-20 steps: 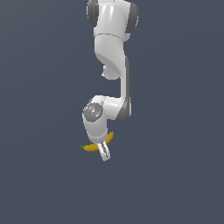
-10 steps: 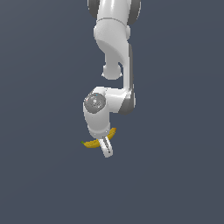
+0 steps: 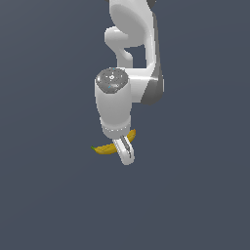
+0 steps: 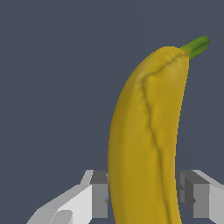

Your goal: Pick up the object and move it to a goal position.

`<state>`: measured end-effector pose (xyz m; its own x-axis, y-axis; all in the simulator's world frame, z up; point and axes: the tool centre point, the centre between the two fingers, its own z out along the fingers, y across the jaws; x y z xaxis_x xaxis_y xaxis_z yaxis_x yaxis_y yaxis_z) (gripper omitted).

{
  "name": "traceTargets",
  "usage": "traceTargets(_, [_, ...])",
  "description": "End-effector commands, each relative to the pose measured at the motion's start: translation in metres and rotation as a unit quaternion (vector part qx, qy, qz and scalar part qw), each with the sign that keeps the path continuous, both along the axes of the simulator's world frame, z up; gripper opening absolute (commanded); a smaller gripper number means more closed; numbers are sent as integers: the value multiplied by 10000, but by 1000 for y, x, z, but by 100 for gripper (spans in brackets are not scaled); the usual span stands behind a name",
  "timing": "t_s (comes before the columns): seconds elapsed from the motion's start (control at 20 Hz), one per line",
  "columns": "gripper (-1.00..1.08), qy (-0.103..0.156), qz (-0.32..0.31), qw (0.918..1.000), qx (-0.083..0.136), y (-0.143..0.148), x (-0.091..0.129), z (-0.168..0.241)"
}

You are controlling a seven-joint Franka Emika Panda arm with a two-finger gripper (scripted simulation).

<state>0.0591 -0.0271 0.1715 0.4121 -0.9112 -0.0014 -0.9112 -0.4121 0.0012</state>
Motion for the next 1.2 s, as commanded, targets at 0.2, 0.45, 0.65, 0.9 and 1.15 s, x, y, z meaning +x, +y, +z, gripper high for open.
traceTargets(0.2, [-100, -8, -5, 10000, -6, 18, 0, 77])
traceTargets(0.45, [-100, -8, -6, 10000, -9, 31, 1, 133])
traceTargets(0.65, [-100, -8, -5, 10000, -11, 40, 2, 170])
traceTargets(0.9, [-100, -8, 0, 10000, -9, 48, 4, 202])
traceTargets(1.15, [-100, -8, 4, 10000, -6, 53, 6, 219])
